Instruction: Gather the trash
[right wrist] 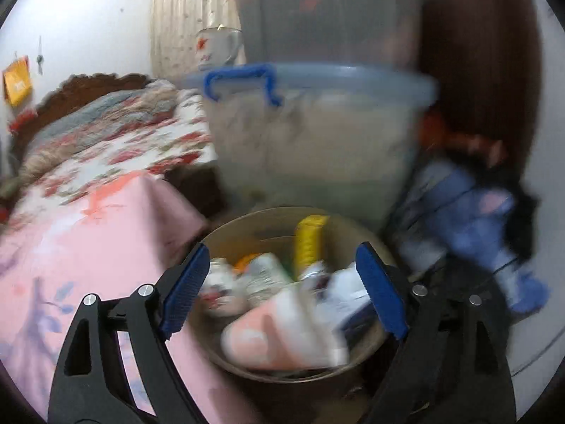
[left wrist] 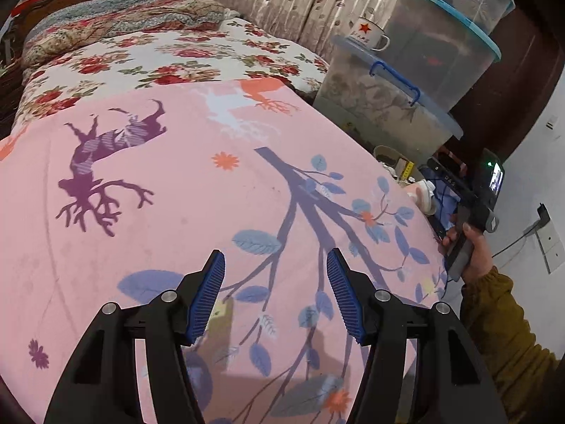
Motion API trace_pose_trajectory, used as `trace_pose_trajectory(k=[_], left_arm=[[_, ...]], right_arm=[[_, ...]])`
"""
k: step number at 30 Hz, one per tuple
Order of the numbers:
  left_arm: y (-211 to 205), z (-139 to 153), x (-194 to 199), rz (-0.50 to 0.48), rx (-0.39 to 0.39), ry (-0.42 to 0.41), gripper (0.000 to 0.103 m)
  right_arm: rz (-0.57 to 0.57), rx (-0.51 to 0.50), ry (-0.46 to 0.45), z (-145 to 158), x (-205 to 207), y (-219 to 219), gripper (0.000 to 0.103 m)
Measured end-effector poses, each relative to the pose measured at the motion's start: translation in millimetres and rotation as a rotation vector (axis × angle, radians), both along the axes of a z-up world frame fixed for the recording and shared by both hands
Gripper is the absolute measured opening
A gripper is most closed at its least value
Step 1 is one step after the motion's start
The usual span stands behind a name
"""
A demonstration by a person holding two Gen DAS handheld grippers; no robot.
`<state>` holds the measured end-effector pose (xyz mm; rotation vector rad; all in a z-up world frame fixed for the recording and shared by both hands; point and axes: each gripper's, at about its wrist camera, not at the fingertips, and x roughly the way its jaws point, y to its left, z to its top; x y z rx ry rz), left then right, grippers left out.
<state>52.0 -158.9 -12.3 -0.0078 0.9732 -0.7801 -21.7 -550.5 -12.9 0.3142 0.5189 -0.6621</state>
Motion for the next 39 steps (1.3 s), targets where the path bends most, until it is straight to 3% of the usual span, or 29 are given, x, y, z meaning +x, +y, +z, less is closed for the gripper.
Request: trace_pose_trajectory(k=[4, 20, 23, 26, 30, 34, 39], left_arm=[[4, -3, 5, 0.029, 0.0, 0.021, 0.06], [10, -12, 15, 0.018, -0.023, 0.059, 0.06], [6, -10, 12, 0.016, -0.02, 0.056, 0.066], [1, -1, 7, 0.018, -0.001, 0.016, 0.075], [-12, 15, -7, 0.017, 0.043, -0.091, 0.087], [-24, 29, -22, 0.008, 0.053, -0.184, 0.094], [-40, 43, -37, -0.013, 0.091, -0.269, 0.094]], right_arm=[[0.062, -0.032, 0.041, -2, 11, 11, 0.084], [0.002, -0.026, 0.059, -1, -33, 37, 0.084], [-0.007, -0.003, 0.048, -2, -34, 31, 0.084], [-0.098, -0.046, -0.003, 10, -48, 38, 0.084], [-0.151, -0.131, -0.119, 38, -81, 81, 0.085], [-0.069, 0.004, -0.196, 36, -107, 131, 0.091], [-0.086, 0.163, -0.187, 16, -127, 172, 0.097]])
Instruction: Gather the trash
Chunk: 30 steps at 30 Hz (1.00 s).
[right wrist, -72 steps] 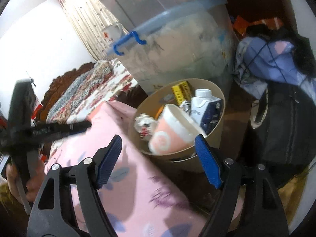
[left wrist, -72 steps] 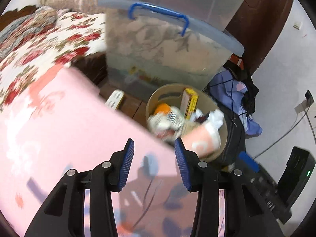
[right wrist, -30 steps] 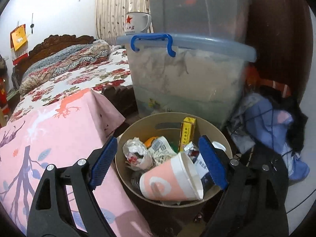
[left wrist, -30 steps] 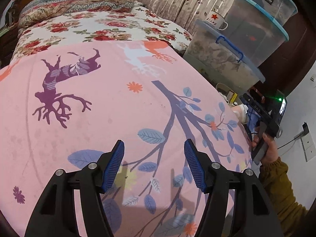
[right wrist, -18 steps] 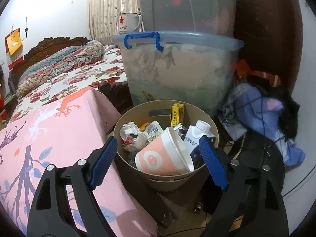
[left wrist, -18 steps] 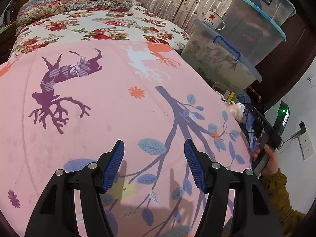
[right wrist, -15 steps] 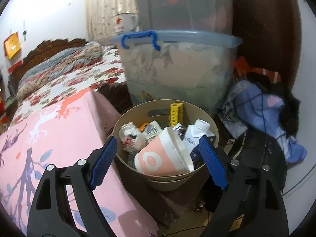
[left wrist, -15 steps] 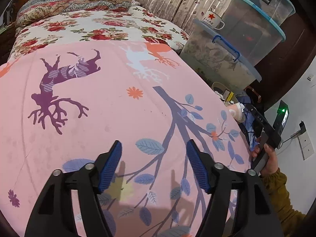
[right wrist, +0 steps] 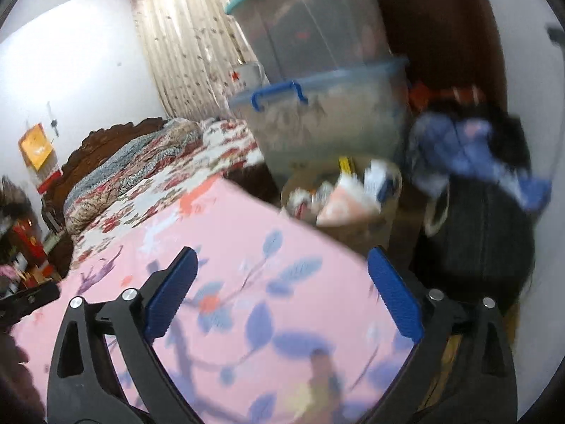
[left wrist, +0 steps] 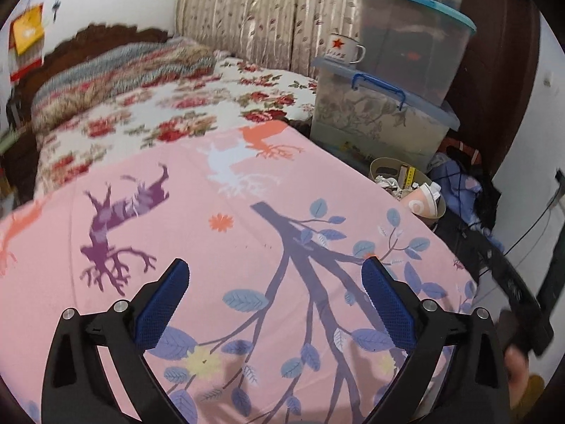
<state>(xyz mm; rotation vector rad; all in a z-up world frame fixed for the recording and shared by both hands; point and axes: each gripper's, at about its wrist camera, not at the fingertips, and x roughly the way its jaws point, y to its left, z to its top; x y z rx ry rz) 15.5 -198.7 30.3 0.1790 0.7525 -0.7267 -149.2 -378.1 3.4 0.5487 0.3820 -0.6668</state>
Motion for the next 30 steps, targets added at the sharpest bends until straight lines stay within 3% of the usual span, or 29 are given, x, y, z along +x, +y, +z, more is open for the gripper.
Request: trace_pose_trajectory(k=[4, 11, 17, 22, 30], left_arm=[[-10, 12, -21, -0.025, 0.028, -0.095, 0.094], [-18, 24, -40, -0.056, 0.031, -0.123, 0.094], [-14, 29, -58, -0.05, 0.036, -0.186, 0.094], [-7, 30, -64, -0.04, 0.031, -0.19, 0.094], [0, 34, -68, -0.026, 0.028, -0.212, 0.094]], right_arm=[[-0.094, 0.07, -0.014, 1, -14, 6, 0.099], [-0.1, 0.2, -0.022, 13, -28, 12, 0.1], [-0.033, 0.133, 0.016, 33, -18, 30, 0.1], [0.035, 0.093, 0.047, 43, -10, 43, 0.1], [0.078, 0.118, 0.036, 46, -12, 50, 0.1]])
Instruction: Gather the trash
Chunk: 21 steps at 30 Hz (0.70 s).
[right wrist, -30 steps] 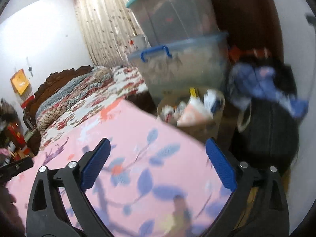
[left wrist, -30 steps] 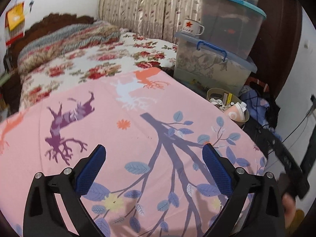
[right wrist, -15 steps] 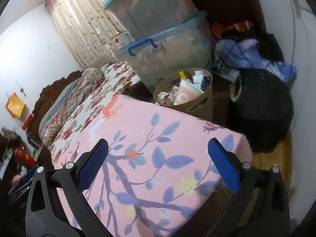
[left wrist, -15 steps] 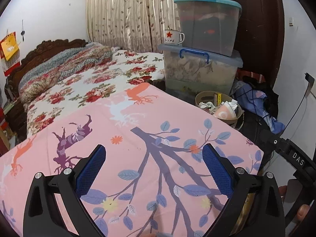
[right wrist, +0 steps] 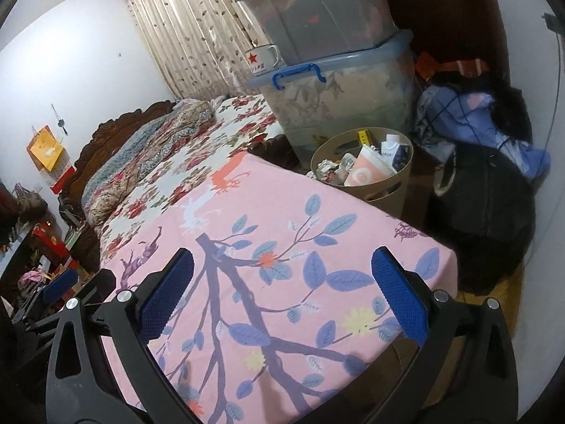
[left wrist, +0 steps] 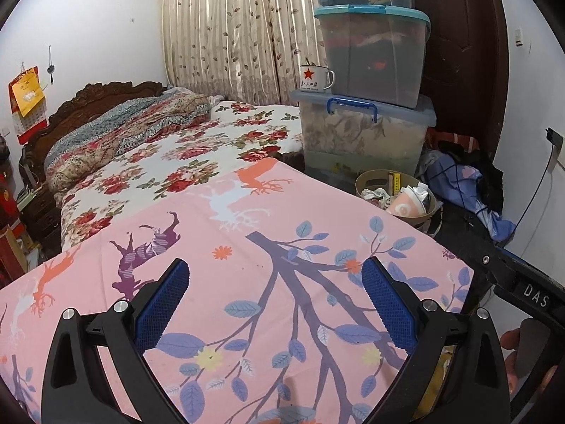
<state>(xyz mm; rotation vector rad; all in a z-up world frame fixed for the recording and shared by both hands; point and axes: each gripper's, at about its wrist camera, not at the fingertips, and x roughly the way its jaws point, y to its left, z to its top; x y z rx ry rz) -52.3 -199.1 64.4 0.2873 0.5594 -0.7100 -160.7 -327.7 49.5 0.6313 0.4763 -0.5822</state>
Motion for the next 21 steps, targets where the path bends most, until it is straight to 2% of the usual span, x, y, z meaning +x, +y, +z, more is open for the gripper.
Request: trace_pose_trajectory(k=[12, 21], left_arm=[[1.1, 0.2, -3.1, 0.002, 0.013, -0.01, 0.094], [-3.2, -3.6, -4.5, 0.014, 0.055, -0.017, 0.094]], right_arm=[[0.03, 0.023, -0.013, -0.6, 3.2, -0.8, 0.1], [0.036, 0.027, -0.013, -1.5, 6.1, -1.4, 0.1]])
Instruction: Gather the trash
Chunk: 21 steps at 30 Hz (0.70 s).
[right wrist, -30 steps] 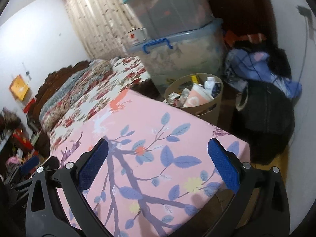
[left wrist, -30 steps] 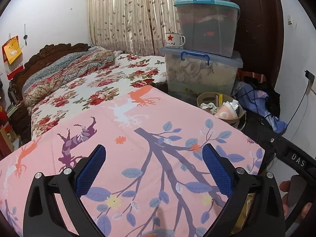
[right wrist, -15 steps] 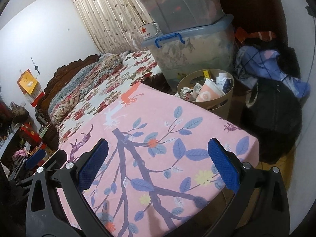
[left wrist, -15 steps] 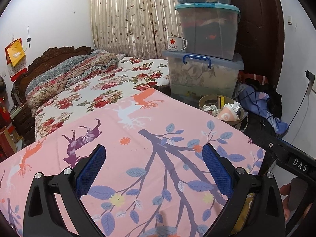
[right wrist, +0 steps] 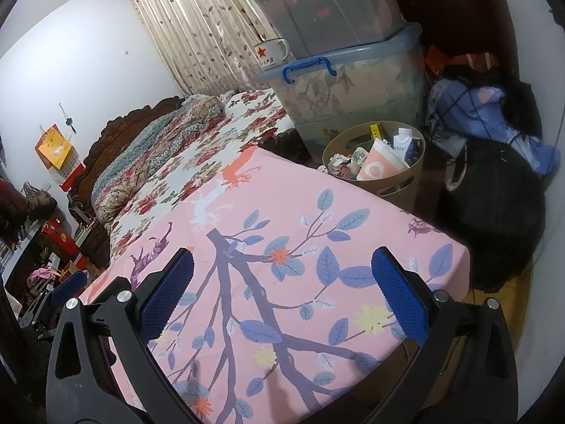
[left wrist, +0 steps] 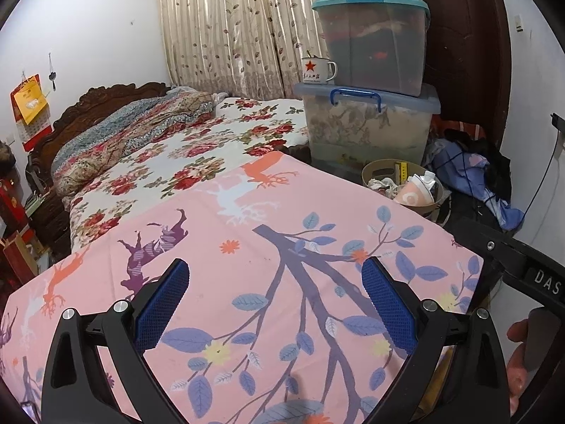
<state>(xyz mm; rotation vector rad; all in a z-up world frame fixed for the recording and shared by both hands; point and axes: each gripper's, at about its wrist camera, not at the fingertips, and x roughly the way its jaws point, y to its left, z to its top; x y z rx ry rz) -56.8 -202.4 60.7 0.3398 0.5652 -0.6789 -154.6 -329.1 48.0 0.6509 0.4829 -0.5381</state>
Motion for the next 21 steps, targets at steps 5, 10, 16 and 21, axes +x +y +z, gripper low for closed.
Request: trace_pose_trajectory(k=[5, 10, 16, 21], left_arm=[[-0.9, -2.3, -0.8, 0.0, 0.009, -0.003, 0.094], [0.0, -5.0, -0.5, 0.0, 0.009, 0.013, 0.094], [2.3, -7.5, 2.8, -0.003, 0.003, 0.048, 0.094], [0.9, -9.6, 1.7, -0.005, 0.011, 0.053, 0.094]], right_arm=[[0.001, 0.003, 0.0, -2.4, 1.5, 1.0, 0.1], [0.007, 0.006, 0.003, -5.8, 3.4, 2.6, 0.1], [0.01, 0.013, 0.005, -7.7, 5.0, 2.7, 0.1], [0.011, 0.022, 0.004, -8.9, 5.2, 1.2, 0.1]])
